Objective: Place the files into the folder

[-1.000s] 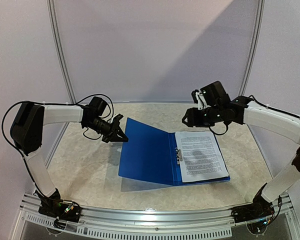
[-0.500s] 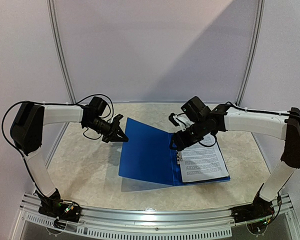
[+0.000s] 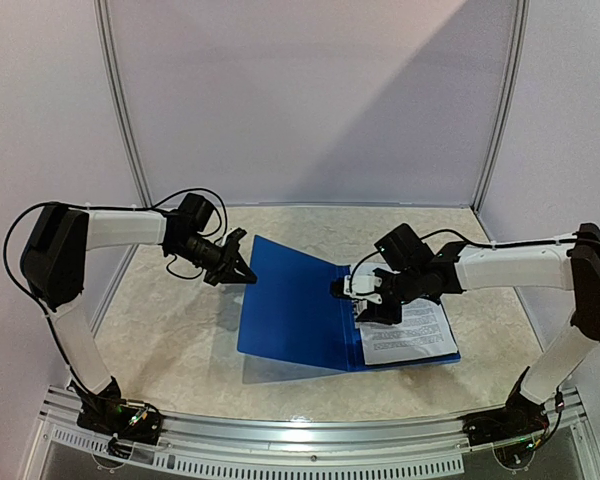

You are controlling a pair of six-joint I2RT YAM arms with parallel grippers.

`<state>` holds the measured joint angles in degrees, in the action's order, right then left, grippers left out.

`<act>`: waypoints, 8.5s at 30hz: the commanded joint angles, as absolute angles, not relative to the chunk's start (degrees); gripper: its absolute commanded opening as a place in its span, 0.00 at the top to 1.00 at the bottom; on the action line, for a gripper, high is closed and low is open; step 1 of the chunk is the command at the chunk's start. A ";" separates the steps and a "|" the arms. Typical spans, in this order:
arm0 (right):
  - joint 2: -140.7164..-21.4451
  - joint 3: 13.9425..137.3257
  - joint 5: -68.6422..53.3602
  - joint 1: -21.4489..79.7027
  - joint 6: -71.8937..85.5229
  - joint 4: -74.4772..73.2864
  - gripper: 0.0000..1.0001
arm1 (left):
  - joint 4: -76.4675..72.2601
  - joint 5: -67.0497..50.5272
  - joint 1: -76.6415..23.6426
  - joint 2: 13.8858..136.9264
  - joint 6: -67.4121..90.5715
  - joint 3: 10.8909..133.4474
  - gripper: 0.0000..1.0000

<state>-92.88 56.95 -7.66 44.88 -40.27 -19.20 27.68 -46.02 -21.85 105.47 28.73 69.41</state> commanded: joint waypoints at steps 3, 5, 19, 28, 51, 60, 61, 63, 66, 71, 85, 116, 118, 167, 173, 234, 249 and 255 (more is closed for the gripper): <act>-93.47 57.12 -4.37 44.80 -50.36 -13.68 0.55 | 27.16 -45.77 -21.80 104.73 28.07 69.26 1.00; -94.54 57.42 -3.61 44.81 -50.47 -12.97 0.61 | 27.11 -45.81 -21.80 104.53 28.04 69.18 1.00; -97.06 58.25 -1.51 44.71 -51.67 -13.12 0.80 | 26.46 -46.04 -21.81 104.43 28.87 68.58 1.00; -97.89 58.70 -1.49 44.78 -51.95 -14.00 0.89 | 26.37 -46.13 -21.79 104.63 29.02 68.57 1.00; -99.51 53.28 -0.44 47.32 -54.00 -21.04 1.00 | 28.30 -46.08 -20.43 104.78 27.41 69.80 1.00; -101.42 51.35 -0.30 48.44 -54.00 -21.47 1.00 | 28.21 -46.74 -20.35 104.81 27.42 70.05 1.00; -101.78 51.33 -0.35 48.58 -53.85 -21.56 1.00 | 28.26 -46.76 -20.33 104.77 27.43 70.00 1.00; -102.32 51.26 1.55 48.65 -53.64 -21.55 1.00 | 28.15 -46.74 -20.36 104.77 27.44 69.96 1.00; -102.69 51.07 1.67 48.66 -53.29 -21.95 1.00 | 27.97 -46.79 -20.35 104.77 27.57 69.95 1.00; -103.30 50.82 2.20 48.77 -52.37 -22.32 1.00 | 27.94 -47.03 -20.35 104.98 27.77 69.90 1.00; -104.98 49.22 3.91 49.07 -50.81 -22.57 1.00 | 27.77 -47.16 -20.32 105.18 27.88 69.87 1.00; -108.33 51.07 7.01 51.25 -47.72 -22.10 1.00 | 28.83 -45.71 -20.66 105.04 26.81 69.87 1.00; -108.40 50.81 6.86 51.30 -47.34 -22.13 1.00 | 28.70 -45.78 -20.77 105.19 26.91 69.87 1.00; -105.31 55.90 7.52 53.87 -46.44 -19.75 0.99 | 28.10 -47.13 -22.71 106.12 27.16 70.22 1.00; -105.39 55.73 9.96 53.83 -46.46 -20.42 0.91 | 28.07 -47.09 -22.63 106.13 27.26 70.40 1.00; -104.19 61.49 -4.18 11.47 22.15 -40.66 0.33 | 29.17 -45.91 -22.71 105.74 25.96 71.19 0.83; -105.92 57.48 -19.22 14.17 24.98 -33.94 0.50 | 27.60 -54.51 -29.61 104.31 24.28 77.45 0.46; -107.09 59.68 -22.41 20.77 28.62 -30.67 0.50 | 31.37 -54.54 -32.96 103.38 19.07 81.59 0.40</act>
